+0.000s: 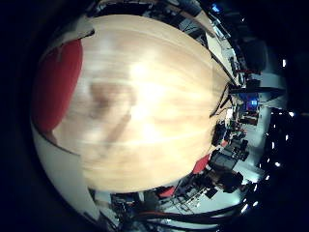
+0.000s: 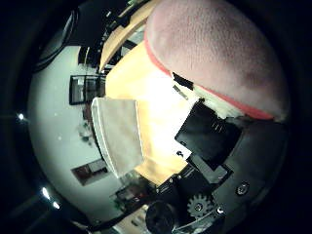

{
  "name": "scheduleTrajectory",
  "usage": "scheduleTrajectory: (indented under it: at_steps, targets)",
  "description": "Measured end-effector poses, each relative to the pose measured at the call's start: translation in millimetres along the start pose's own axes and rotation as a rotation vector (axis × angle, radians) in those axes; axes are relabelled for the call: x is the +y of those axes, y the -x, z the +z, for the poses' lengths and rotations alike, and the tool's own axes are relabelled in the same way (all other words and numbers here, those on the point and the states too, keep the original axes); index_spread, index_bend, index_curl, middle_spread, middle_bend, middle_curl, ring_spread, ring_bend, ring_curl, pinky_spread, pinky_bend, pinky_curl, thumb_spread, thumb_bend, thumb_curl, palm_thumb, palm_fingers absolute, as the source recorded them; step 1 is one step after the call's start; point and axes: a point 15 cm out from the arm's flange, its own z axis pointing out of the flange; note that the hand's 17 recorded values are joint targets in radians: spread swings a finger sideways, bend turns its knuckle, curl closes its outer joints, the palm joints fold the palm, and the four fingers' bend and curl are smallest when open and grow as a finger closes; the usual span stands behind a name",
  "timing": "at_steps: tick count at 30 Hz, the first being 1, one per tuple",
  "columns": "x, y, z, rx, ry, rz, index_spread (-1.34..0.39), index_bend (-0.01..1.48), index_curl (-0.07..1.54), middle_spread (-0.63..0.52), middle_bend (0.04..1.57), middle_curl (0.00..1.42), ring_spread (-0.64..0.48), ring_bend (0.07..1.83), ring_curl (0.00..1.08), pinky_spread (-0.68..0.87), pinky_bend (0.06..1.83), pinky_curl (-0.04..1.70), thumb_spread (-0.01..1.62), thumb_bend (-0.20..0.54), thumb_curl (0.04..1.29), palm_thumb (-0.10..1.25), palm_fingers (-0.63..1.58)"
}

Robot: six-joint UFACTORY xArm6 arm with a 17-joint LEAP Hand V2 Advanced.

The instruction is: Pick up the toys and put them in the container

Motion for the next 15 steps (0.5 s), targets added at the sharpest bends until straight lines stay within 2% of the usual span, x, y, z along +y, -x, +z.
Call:
scheduleTrajectory:
  at_steps: [7, 15]
  targets:
    - [16, 24, -64, 0.002, -0.1, -0.029, -0.5, 0.55, 0.53, -0.29, 1.12, 0.59, -0.26, 1.32, 0.51, -0.41, 1.25, 0.46, 1.03, -0.018, 0.34, 0.93, 1.25]
    - [41, 110, -123, -0.004, -0.187, -0.171, -0.51, 0.53, 0.56, -0.28, 1.14, 0.58, -0.25, 1.32, 0.51, -0.41, 1.24, 0.47, 1.03, -0.018, 0.34, 0.93, 1.24]
